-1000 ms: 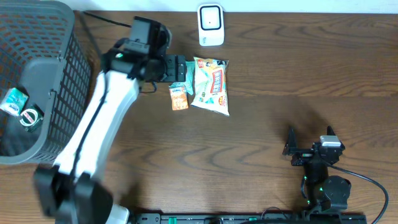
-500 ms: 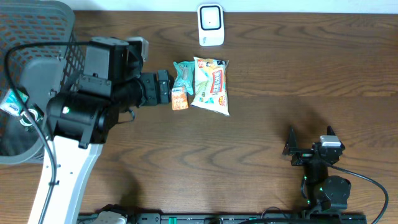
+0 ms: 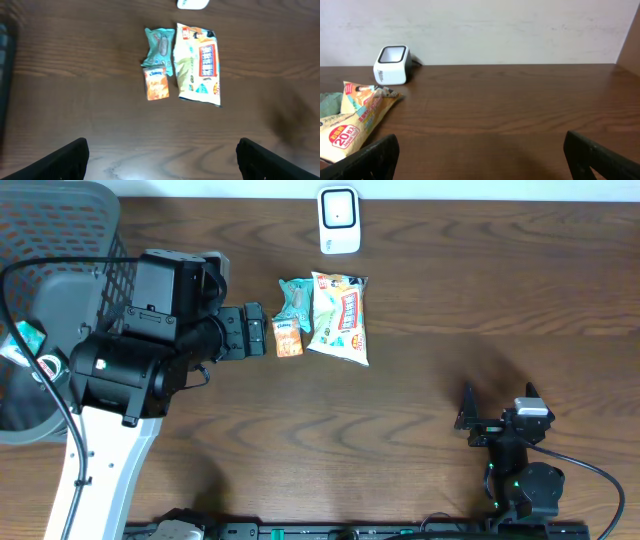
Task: Scan the item barcode
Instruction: 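Return the left gripper into the basket toward a blue tissue pack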
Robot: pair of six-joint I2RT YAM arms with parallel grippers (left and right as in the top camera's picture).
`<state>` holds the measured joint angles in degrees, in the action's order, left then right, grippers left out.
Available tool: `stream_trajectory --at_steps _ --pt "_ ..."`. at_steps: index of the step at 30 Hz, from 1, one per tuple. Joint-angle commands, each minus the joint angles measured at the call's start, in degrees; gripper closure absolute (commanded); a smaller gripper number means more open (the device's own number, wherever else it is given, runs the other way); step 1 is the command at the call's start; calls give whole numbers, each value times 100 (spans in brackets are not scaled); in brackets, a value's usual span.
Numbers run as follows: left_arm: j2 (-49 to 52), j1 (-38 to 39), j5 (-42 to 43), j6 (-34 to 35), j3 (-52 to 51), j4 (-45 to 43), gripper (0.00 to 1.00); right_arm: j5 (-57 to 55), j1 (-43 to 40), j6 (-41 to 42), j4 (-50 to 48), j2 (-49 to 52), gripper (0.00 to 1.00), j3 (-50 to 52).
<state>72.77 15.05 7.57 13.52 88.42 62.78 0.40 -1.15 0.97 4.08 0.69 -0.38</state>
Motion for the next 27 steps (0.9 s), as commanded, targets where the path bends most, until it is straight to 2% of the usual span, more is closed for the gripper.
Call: stream_trajectory --at_steps 1,12,16,23,27 --pt "11 -24 -304 2 -4 15 8 -4 44 -42 26 -28 1 7" --pt "81 -24 -826 -151 -7 -74 8 -4 44 -42 26 -31 1 7" --pt "221 -24 -1397 -153 -7 -234 8 -4 44 -44 26 -31 1 7" --pt "367 -92 -1644 -496 -7 -894 8 -4 44 -42 26 -28 1 7" --pt "391 -549 -1641 -494 -4 -1648 8 -4 44 -42 26 -31 1 7"
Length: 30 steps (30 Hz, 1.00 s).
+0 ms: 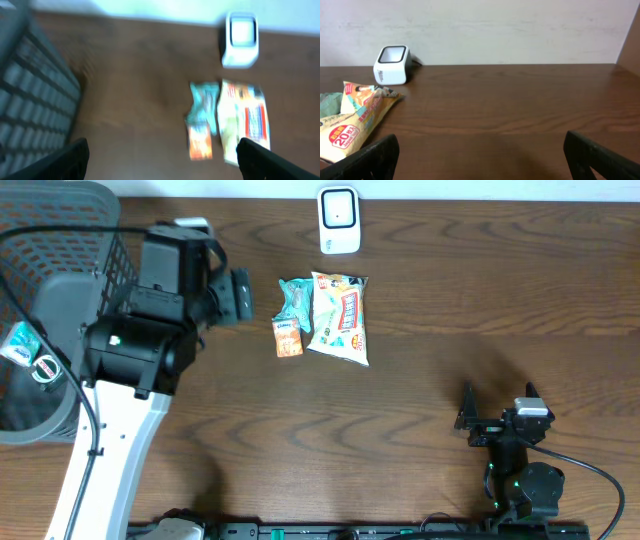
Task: Scan the item barcode
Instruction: 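Return the left gripper into the basket toward a blue tissue pack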
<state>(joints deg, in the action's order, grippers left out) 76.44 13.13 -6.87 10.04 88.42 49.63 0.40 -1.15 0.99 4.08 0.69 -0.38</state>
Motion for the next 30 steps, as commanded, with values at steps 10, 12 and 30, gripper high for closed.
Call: stream_trajectory --at_steps 10,12,30 --pt "42 -2350 -195 -146 -4 -1670 8 -4 44 -44 26 -31 1 7" --pt "63 -2691 -195 -149 -4 -1862 8 -4 44 -44 26 -31 1 7" --pt "1845 -4695 -391 -481 -7 -1952 8 -4 44 -44 26 -31 1 7"
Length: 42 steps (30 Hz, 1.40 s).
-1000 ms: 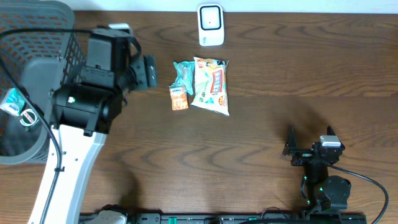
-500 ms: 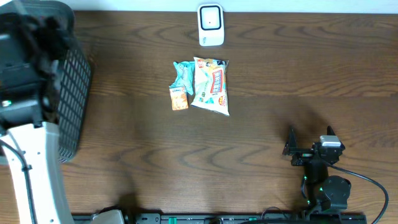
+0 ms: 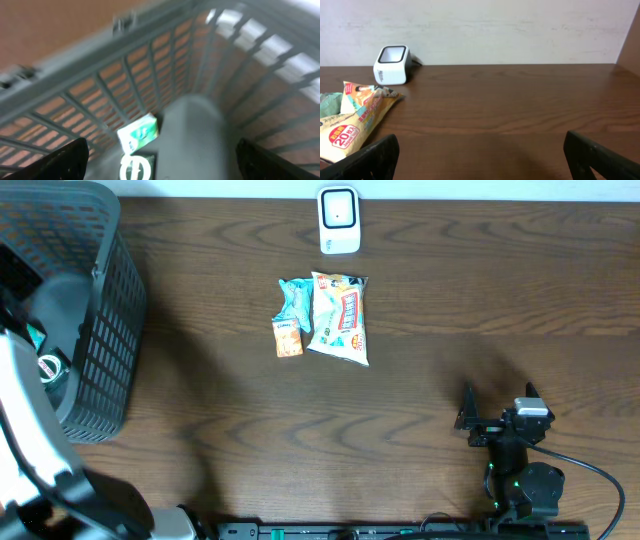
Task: Scan the item barcode
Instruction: 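Return the left gripper into the basket toward a blue tissue pack, then grasp the blue-green tissue pack in the basket with the left gripper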
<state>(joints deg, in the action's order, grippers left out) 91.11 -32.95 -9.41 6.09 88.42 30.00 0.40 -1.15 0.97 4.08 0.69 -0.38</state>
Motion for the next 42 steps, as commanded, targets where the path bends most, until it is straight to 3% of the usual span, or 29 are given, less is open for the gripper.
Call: stream_trajectory --at_steps 1,6,21,42 --pt "542 -90 -308 -20 -7 7 8 -4 44 -42 26 -31 1 7" --pt "1143 -83 -1436 1088 -7 55 8 -4 44 -42 26 -28 1 7" --pt "2330 -83 -1668 2601 -17 26 8 -4 44 -42 26 -28 1 7" --pt "3040 -90 -1725 2420 -278 -1169 8 -4 44 -42 26 -31 1 7"
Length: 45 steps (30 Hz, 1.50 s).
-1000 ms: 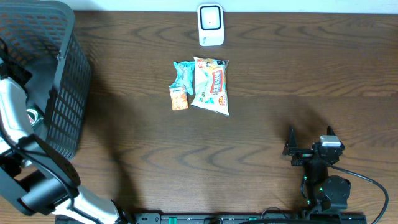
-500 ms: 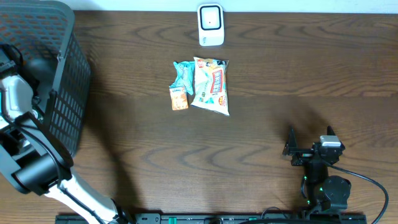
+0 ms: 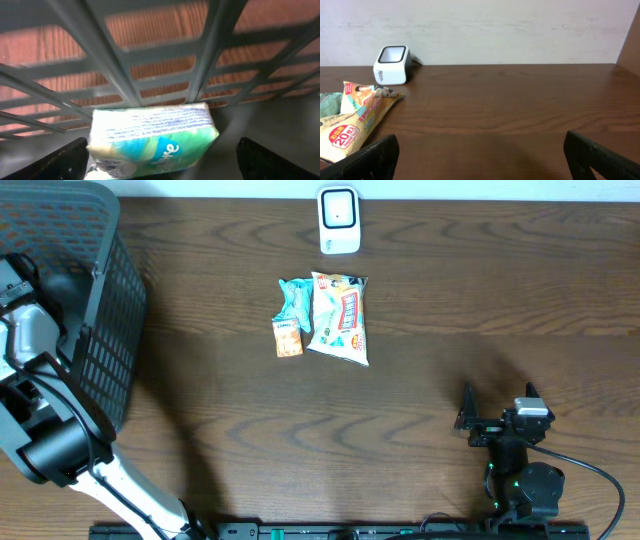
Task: Scan the item barcode
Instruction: 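Grasp the blue-green tissue pack in the basket with the left gripper, then carry the tissue pack out and set it left of the wipes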
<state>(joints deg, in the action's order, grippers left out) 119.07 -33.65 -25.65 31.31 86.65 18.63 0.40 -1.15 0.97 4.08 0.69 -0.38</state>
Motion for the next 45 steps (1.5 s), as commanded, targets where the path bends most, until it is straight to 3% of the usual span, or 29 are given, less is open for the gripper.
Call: stream_trajectory --at_steps 1,9,14,16,17,20,21,33,40,45 --pt "289 -20 -103 -103 -101 -42 8 -4 44 -44 26 -28 1 7" --pt "525 -35 -103 -109 -101 -98 9 -4 44 -44 26 -28 1 7" --pt "522 -46 -107 -479 -98 -188 22 -4 44 -42 26 -31 1 7" --pt "503 -46 -153 -516 -96 -184 34 -4 44 -44 26 -31 1 7" --pt "485 -46 -168 -518 -96 -177 47 -4 44 -44 26 -31 1 7" --pt "378 -37 -164 -518 -96 -125 71 -4 44 -42 26 -31 1 7" --pt "321 -28 -164 -516 -94 -96 74 -4 44 -42 26 -28 1 7" --pt "-1241 376 37 -514 -94 188 78 -4 44 -44 26 -28 1 7" --pt "-2686 946 1180 -509 -94 188 78 -4 44 -42 26 -31 1 7" --pt "-3493 1593 2614 -264 -94 444 78 -4 44 -42 26 -31 1 7"
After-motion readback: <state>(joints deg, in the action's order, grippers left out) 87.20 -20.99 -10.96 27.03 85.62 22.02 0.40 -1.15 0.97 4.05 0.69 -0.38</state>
